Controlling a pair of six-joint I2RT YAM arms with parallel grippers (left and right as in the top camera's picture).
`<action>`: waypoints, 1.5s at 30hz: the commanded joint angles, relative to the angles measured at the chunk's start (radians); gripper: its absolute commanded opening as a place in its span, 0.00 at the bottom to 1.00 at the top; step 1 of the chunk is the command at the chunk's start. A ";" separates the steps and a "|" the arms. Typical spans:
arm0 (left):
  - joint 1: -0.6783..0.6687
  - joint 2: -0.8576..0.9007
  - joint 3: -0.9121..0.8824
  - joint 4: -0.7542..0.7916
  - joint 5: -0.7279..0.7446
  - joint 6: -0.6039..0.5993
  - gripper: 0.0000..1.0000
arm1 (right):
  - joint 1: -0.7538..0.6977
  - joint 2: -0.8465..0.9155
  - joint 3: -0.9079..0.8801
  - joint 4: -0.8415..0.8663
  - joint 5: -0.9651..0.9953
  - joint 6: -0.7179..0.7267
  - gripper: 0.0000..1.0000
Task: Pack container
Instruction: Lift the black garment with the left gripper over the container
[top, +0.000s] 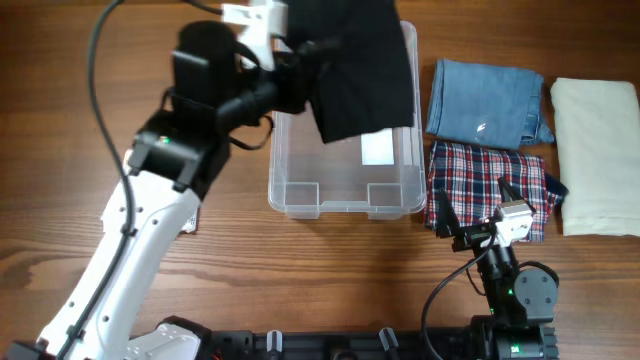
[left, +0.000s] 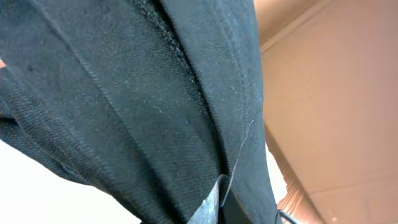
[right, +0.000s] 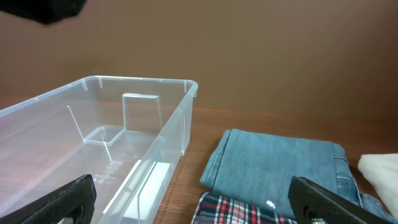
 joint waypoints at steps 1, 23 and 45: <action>-0.017 0.003 0.007 0.020 -0.097 0.051 0.04 | 0.000 -0.006 -0.001 0.005 0.002 0.007 1.00; -0.036 0.207 0.009 0.003 -0.097 0.060 0.04 | 0.000 -0.006 -0.001 0.005 0.002 0.008 1.00; -0.050 0.485 0.009 0.103 -0.204 0.130 0.04 | 0.000 -0.006 -0.001 0.005 0.002 0.007 1.00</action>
